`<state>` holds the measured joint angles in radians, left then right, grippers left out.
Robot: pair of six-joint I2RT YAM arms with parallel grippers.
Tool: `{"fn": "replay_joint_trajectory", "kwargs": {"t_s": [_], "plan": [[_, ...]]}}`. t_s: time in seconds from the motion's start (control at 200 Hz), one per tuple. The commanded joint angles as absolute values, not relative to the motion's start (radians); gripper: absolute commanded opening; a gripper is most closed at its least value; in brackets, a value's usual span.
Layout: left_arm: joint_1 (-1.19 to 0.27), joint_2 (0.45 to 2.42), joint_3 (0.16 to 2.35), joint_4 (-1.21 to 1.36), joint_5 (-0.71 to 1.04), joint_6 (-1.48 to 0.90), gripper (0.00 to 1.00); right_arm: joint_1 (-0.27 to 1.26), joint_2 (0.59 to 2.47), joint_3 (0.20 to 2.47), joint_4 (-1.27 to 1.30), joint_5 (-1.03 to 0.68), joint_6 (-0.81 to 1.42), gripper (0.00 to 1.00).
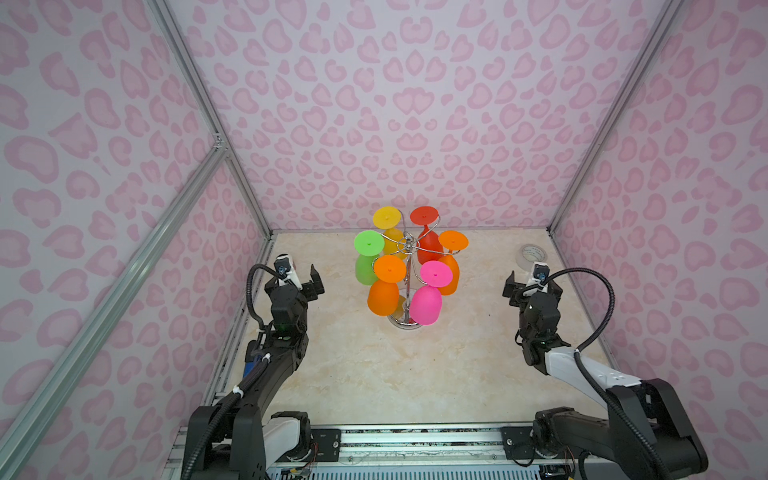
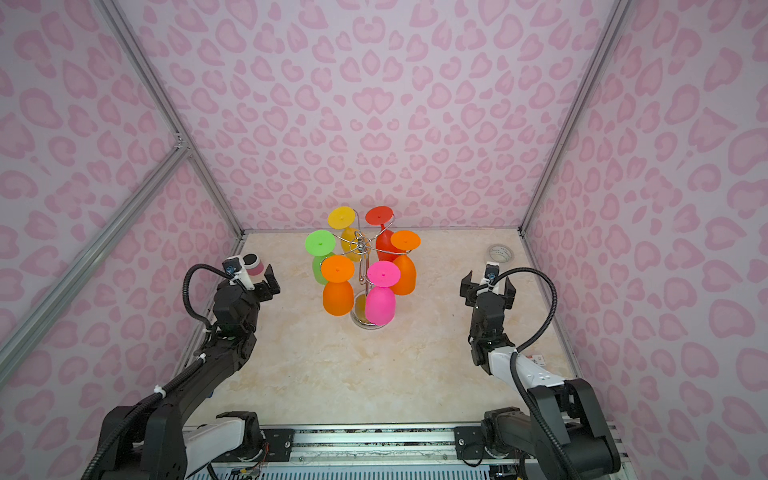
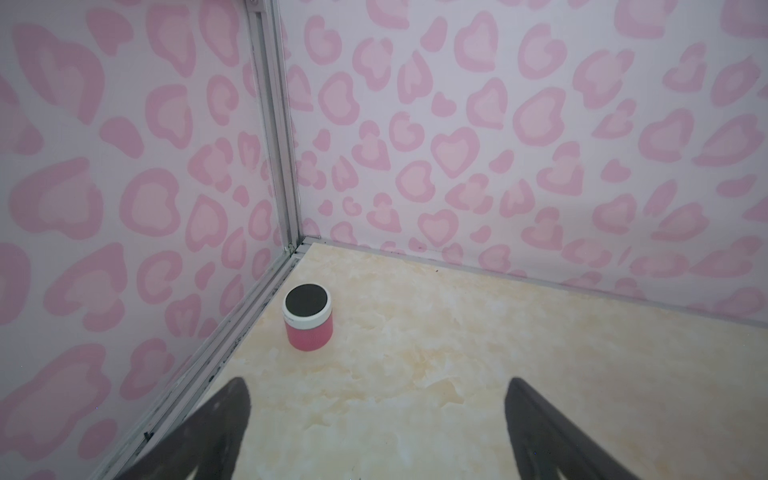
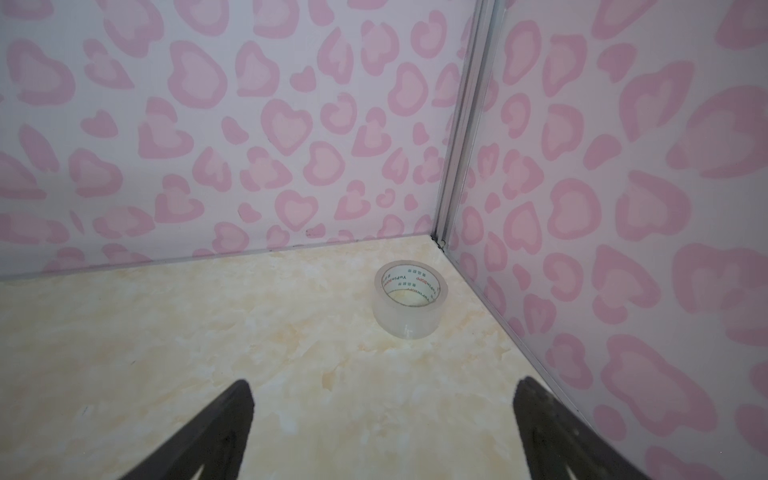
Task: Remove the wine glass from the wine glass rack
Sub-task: 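Raise the right gripper to the red glass while the left lifts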
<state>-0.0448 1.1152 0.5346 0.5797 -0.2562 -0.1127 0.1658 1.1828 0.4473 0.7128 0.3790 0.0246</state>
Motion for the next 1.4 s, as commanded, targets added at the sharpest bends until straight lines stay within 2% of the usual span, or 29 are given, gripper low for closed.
{"fn": "replay_joint_trajectory", "kwargs": {"t_s": [0.0,0.135,0.275,0.47,0.695,0.935,1.2,1.395], "plan": [[-0.050,1.055,0.596,0.430,-0.288,-0.196,0.97,0.168,1.097,0.538,0.417,0.323,0.151,0.98],[-0.052,0.985,0.696,0.270,-0.242,-0.307,0.98,0.153,0.998,0.669,0.178,0.201,0.305,0.98],[-0.052,0.919,0.756,0.183,-0.142,-0.405,1.00,0.122,0.955,0.793,0.029,-0.022,0.470,0.89],[-0.052,0.858,0.796,0.127,-0.025,-0.487,0.98,0.121,0.955,0.912,-0.015,-0.257,0.591,0.87],[-0.052,0.860,0.811,0.142,0.122,-0.522,0.93,0.146,1.031,1.022,-0.005,-0.442,0.688,0.86],[-0.052,0.861,0.815,0.160,0.184,-0.528,0.92,0.251,1.177,1.163,-0.049,-0.470,0.672,0.82],[-0.052,0.856,0.811,0.158,0.222,-0.520,0.91,0.263,1.311,1.268,-0.109,-0.493,0.679,0.77],[-0.052,0.858,0.810,0.155,0.218,-0.511,0.90,0.279,1.362,1.317,-0.150,-0.503,0.663,0.77]]}}
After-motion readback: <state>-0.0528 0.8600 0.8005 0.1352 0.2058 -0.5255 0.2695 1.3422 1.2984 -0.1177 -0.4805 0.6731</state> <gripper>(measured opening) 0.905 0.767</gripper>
